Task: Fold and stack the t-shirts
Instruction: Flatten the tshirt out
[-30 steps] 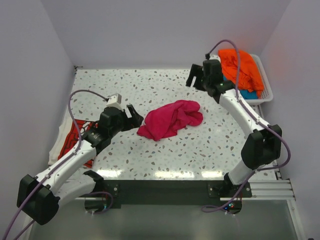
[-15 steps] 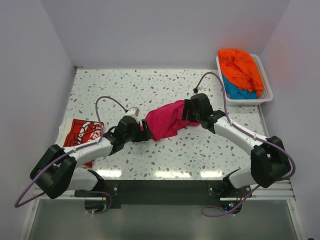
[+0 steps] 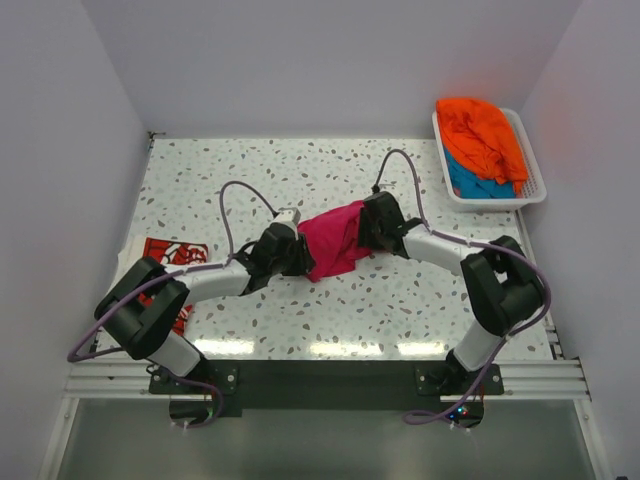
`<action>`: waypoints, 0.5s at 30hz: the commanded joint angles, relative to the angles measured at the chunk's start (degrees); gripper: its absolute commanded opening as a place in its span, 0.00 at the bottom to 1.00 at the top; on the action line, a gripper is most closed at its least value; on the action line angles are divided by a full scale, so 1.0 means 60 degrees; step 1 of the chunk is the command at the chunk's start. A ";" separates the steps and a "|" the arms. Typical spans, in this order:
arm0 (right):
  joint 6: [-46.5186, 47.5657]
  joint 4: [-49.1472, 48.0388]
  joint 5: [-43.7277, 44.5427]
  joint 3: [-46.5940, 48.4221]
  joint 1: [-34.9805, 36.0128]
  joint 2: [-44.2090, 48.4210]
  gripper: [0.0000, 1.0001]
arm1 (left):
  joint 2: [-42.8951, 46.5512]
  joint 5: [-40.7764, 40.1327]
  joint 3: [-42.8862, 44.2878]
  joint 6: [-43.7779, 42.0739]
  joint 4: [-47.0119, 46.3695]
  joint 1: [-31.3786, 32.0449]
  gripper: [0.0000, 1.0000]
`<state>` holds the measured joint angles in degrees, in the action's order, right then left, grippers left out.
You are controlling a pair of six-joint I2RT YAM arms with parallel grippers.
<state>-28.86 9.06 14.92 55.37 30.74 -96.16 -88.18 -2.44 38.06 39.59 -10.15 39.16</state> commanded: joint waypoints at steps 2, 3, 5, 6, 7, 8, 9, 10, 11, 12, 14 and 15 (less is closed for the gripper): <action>0.0050 -0.0631 0.0561 0.0687 0.0033 -0.0262 0.45 | 0.0150 -0.0604 0.0584 -0.0007 -0.0096 0.0036 0.35; 0.0050 -0.0602 0.0561 0.0731 0.0033 -0.0262 0.38 | 0.0311 -0.0692 0.0599 0.0007 0.0093 0.0036 0.33; 0.0035 -0.0441 0.0648 0.0746 0.0033 -0.0074 0.20 | 0.0502 -0.0941 0.0687 0.0022 0.0517 0.0036 0.28; 0.0020 -0.0397 0.0707 0.0645 0.0033 0.0044 0.15 | 0.0764 -0.1072 0.0687 0.0022 0.0651 0.0022 0.27; 0.0035 -0.0295 0.0896 0.0586 0.0033 0.0176 0.11 | 0.0897 -0.1305 0.0702 0.0022 0.0783 0.0007 0.25; 0.0078 -0.0222 0.1014 0.0542 0.0004 0.0395 0.04 | 0.1159 -0.1409 0.0716 0.0008 0.1030 -0.0051 0.24; 0.0093 -0.0090 0.1116 0.0541 -0.0011 0.0527 0.00 | 0.1278 -0.1468 0.0717 0.0022 0.1149 -0.0124 0.23; 0.0137 0.0186 0.1190 0.0556 -0.0040 0.0659 0.00 | 0.1395 -0.1469 0.0731 0.0037 0.1252 -0.0183 0.21; 0.0152 0.0291 0.1263 0.0513 -0.0055 0.0820 0.00 | 0.1527 -0.1498 0.0731 0.0037 0.1485 -0.0256 0.20; 0.0152 0.0408 0.1322 0.0469 -0.0099 0.1257 0.00 | 0.1847 -0.1527 0.0731 0.0066 0.1603 -0.0416 0.18; 0.0123 0.0730 0.1526 0.0250 -0.0128 0.1814 0.00 | 0.2229 -0.1644 0.0702 0.0110 0.2083 -0.0578 0.15; 0.0123 0.0818 0.1571 0.0176 -0.0187 0.2369 0.00 | 0.2652 -0.1688 0.0644 0.0110 0.2160 -0.0811 0.15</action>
<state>-28.38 12.40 20.08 57.17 30.37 -90.50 -77.47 -9.50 40.16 39.88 -0.78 36.64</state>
